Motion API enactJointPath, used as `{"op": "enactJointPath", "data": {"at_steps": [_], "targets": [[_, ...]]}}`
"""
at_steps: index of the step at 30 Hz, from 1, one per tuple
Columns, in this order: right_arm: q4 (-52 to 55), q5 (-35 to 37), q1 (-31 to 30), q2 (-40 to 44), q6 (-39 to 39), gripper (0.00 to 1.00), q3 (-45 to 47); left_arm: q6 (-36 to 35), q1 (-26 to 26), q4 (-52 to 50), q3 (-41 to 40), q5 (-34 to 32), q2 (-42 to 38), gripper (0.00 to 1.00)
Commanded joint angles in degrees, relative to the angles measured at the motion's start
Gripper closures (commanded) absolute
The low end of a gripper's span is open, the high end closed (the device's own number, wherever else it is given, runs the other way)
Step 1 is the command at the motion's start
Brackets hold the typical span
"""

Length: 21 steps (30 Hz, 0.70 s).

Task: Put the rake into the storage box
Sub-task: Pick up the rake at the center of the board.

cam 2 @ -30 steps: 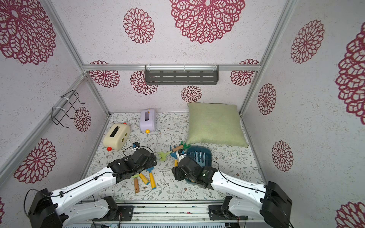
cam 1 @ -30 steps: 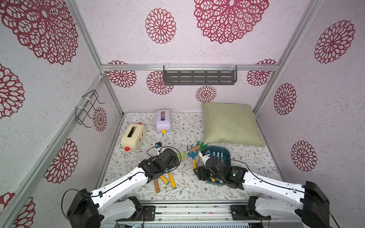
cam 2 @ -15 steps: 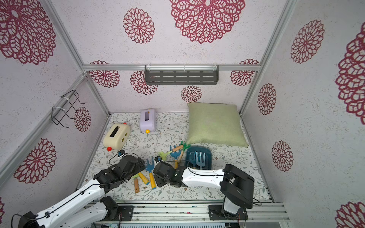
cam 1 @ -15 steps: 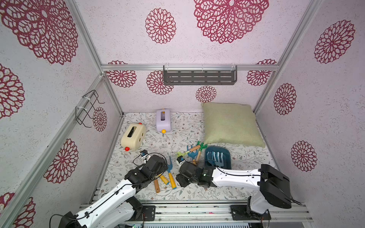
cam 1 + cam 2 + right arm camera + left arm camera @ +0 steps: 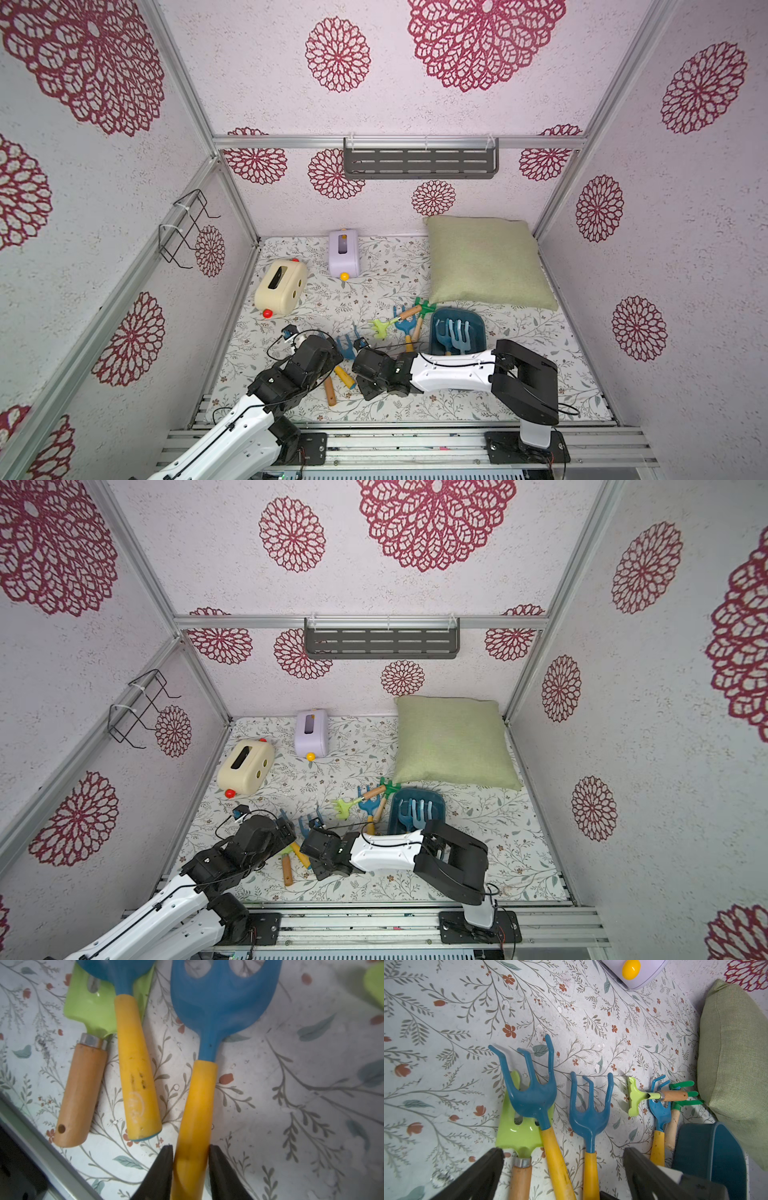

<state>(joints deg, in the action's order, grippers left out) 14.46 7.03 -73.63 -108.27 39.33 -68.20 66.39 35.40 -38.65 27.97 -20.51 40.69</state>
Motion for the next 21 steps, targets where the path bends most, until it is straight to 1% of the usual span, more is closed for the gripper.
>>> {"op": "enactJointPath", "data": {"at_steps": [1,4,8,9,11,13,21], "targets": [[4.7,2.2,-0.2,-1.4,1.7,0.66,-2.1,0.5,-0.6,-1.1,-0.8,-0.8,-0.9,0.02],[6.7,3.7,-0.2,-3.1,2.0,0.66,-3.7,0.7,-0.6,-1.4,-1.1,-0.8,-1.7,0.03],[7.9,5.7,-0.2,-2.9,3.0,0.76,-4.2,1.0,-0.8,-2.0,-1.3,-0.9,-2.6,0.03],[7.8,6.2,-0.2,-2.4,3.3,0.78,-3.9,1.0,-0.7,-2.1,-1.3,-1.0,-2.8,0.03],[7.2,7.2,-0.2,-0.9,3.7,0.8,-3.0,1.1,-0.8,-2.3,-1.3,-0.9,-3.1,0.03],[6.3,8.2,0.0,1.2,4.1,0.84,-1.5,1.2,-0.8,-2.5,-1.3,-1.1,-3.3,0.03],[1.0,10.7,1.6,12.3,5.2,0.88,6.7,1.2,-0.9,-2.2,-1.1,-1.4,-3.1,0.03]]}}
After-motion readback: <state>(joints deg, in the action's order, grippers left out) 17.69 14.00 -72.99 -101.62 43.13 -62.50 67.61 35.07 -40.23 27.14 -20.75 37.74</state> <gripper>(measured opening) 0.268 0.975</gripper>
